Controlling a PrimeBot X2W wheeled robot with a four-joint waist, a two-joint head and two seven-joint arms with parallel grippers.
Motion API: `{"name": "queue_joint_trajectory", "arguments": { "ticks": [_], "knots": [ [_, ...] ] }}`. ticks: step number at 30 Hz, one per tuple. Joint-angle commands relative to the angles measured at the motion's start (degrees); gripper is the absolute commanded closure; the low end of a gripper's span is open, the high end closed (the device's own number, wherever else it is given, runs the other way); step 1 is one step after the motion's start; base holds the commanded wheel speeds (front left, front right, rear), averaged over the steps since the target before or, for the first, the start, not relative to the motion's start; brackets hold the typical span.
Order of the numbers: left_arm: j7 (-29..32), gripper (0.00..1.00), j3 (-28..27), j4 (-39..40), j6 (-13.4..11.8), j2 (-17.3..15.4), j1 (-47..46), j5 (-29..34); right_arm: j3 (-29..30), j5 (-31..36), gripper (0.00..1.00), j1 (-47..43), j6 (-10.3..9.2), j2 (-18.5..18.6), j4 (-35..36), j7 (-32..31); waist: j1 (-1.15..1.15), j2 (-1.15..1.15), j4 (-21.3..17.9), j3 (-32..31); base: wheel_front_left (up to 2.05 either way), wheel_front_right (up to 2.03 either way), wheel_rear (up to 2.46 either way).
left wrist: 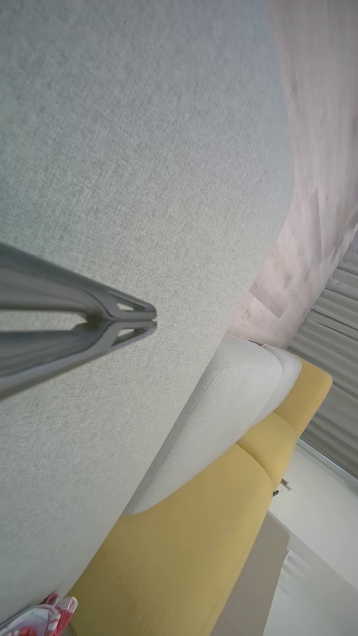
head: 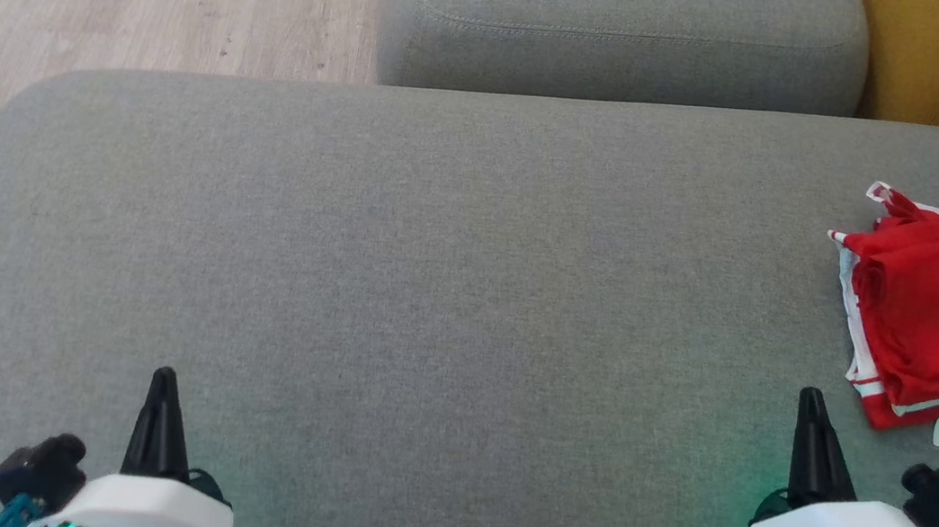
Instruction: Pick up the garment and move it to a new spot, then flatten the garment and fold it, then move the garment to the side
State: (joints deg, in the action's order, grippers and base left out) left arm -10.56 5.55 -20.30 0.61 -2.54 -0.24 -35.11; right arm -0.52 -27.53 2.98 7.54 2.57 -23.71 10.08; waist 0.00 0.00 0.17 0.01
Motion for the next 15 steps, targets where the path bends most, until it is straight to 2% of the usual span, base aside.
{"name": "queue_joint_trajectory", "arguments": {
  "ticks": [1,15],
  "knots": [
    [0.6,1.00,-1.2,2.0,0.6,-0.1,-3.0,-1.8,0.3,-2.2,1.00,2.7,-0.01,0.1,2.3,-0.5,0.00,0.00,0.0,0.0,0.00,0.00,0.00],
    [2.8,1.00,-2.6,2.5,1.5,-0.1,-3.4,-9.2,1.2,-10.5,1.00,2.8,-0.02,0.1,3.3,-2.7,0.00,0.00,0.0,0.0,0.00,0.00,0.00]
  ]
}}
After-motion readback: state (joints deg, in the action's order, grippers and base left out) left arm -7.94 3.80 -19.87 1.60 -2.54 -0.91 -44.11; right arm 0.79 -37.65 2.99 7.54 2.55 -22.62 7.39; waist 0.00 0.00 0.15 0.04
